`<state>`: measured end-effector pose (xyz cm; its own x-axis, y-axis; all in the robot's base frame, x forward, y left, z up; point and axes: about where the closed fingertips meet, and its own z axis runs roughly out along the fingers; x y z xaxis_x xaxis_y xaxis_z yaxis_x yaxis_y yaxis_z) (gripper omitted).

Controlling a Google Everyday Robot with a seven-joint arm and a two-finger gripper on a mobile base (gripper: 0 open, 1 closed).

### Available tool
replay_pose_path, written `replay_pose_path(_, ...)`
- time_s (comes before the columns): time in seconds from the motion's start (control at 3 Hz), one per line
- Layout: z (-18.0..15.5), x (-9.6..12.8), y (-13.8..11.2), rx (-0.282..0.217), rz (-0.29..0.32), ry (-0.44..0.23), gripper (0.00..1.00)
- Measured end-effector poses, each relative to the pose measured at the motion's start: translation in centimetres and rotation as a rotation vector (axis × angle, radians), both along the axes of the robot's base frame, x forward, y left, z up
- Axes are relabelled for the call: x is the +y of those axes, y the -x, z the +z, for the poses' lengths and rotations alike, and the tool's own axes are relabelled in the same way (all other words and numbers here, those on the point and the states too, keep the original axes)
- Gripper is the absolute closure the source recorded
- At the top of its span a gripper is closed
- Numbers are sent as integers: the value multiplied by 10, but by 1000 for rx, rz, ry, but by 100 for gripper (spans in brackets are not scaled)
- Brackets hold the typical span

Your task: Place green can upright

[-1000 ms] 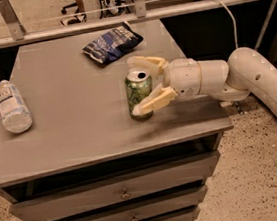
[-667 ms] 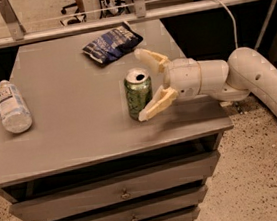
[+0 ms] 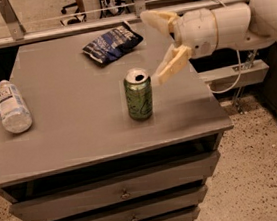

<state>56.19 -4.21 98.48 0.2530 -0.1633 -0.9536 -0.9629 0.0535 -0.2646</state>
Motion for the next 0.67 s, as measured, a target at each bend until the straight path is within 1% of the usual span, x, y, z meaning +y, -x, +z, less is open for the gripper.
replay_pose_path(0.33,59,-40,-6,-48,-85,119,0)
replay_pose_path(0.67,58,-37,-6,-54,-82,104,0)
